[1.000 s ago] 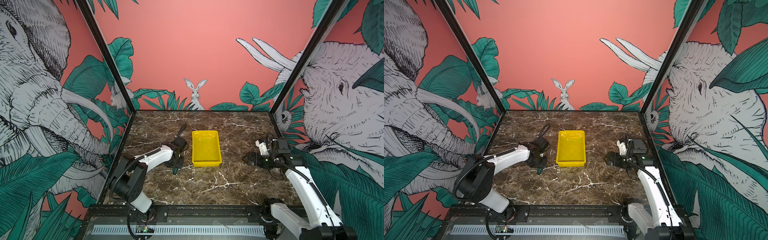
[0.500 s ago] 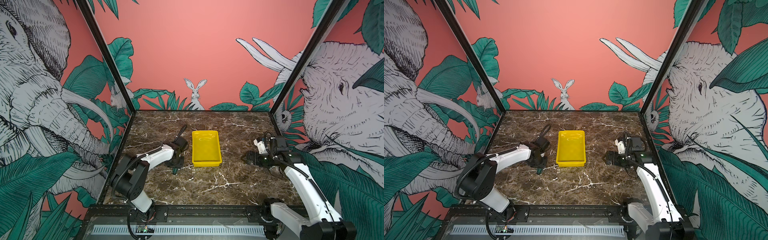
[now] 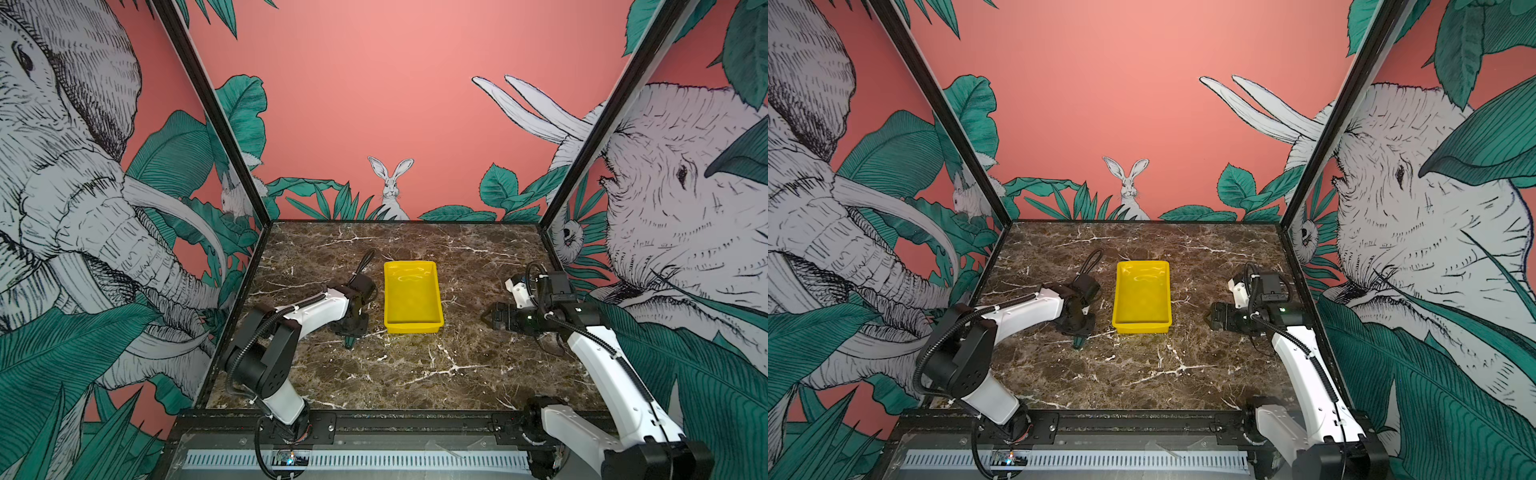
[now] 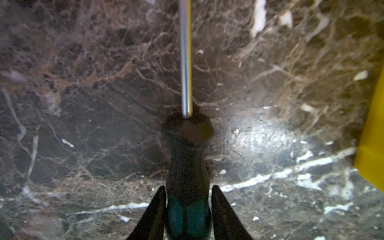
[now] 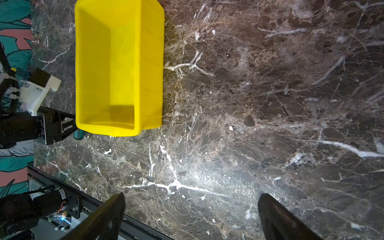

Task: Put the screwdriver in the bin
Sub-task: Pick up the screwdriver from the center of the table.

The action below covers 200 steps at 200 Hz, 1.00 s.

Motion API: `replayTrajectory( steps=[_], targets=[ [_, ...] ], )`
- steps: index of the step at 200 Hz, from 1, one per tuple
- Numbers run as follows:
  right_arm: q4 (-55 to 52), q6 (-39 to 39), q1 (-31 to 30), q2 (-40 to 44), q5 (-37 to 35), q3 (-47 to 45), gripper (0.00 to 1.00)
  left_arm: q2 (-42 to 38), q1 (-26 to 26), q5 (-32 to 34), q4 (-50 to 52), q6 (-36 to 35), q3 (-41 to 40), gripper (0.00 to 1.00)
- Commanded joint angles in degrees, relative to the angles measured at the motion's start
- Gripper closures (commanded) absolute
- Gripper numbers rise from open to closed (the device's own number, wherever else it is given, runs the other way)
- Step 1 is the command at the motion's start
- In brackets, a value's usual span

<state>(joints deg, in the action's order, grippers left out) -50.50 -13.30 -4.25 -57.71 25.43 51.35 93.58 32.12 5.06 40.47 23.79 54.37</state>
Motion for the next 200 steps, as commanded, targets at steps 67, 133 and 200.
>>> replayTrajectory(
  steps=[67,133,200],
  targets=[
    [-0.65,1.15,-0.85,0.59,-1.53,-0.05,0.01,0.61,0.33,-0.85,0.47,0.46,-0.70,0.61],
    [-0.92,1.32,-1.22,-0.02,-2.08,0.32,0.01,-1.91,0.40,-0.70,1.85,0.98,-0.77,0.89],
    [-0.74,1.35,-1.42,-1.00,-1.49,0.99,0.01,-8.86,0.42,2.08,9.63,-0.46,4.75,1.00]
  ],
)
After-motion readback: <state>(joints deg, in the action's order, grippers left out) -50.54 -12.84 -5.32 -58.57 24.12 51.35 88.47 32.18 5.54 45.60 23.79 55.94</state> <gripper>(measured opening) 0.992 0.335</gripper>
